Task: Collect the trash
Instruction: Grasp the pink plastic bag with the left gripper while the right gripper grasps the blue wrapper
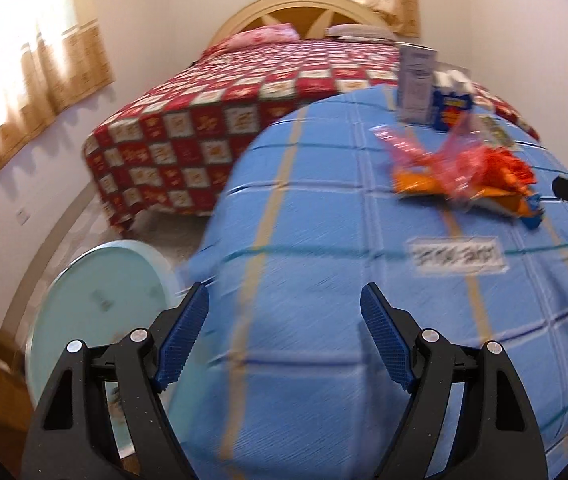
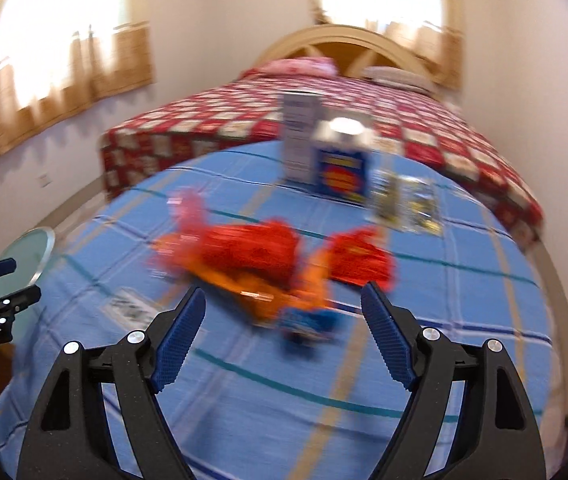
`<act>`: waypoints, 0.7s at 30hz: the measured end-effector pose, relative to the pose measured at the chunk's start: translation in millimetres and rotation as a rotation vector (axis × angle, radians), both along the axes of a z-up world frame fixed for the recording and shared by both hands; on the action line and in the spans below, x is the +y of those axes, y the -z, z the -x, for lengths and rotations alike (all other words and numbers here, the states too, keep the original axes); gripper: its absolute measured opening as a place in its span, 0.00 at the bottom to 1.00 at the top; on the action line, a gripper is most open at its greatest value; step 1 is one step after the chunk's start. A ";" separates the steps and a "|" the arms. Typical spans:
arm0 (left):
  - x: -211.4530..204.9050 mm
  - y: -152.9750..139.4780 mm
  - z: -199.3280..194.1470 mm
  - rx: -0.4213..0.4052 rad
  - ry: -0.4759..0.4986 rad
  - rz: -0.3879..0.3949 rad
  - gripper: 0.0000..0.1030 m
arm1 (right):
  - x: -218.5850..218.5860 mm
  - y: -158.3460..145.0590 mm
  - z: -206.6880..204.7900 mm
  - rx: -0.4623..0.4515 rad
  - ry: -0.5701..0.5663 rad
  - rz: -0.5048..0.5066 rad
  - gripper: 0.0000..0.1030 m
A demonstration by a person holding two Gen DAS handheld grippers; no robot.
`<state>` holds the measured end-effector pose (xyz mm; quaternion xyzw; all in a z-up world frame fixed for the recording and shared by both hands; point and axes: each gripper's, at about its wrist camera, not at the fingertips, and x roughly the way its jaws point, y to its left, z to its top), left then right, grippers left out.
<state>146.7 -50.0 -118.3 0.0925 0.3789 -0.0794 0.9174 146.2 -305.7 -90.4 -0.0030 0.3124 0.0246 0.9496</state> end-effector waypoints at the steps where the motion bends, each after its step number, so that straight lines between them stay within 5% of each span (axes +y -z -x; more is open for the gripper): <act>1: -13.2 -0.5 -4.5 0.000 0.017 0.009 0.75 | -8.1 1.2 -0.1 0.000 0.012 -0.002 0.77; 13: -110.4 -2.6 -36.9 -0.009 0.140 0.033 0.74 | -78.5 10.9 10.4 -0.009 0.099 -0.072 0.81; 15: -113.7 2.7 -45.8 0.022 0.154 0.042 0.55 | -78.6 10.3 9.9 -0.012 0.095 -0.078 0.81; 17: -112.9 5.2 -50.2 0.059 0.182 0.076 0.25 | -77.0 10.4 9.7 -0.013 0.087 -0.085 0.81; 21: -106.0 2.0 -48.5 0.059 0.199 0.091 0.11 | -70.4 8.4 6.7 -0.011 0.074 -0.090 0.81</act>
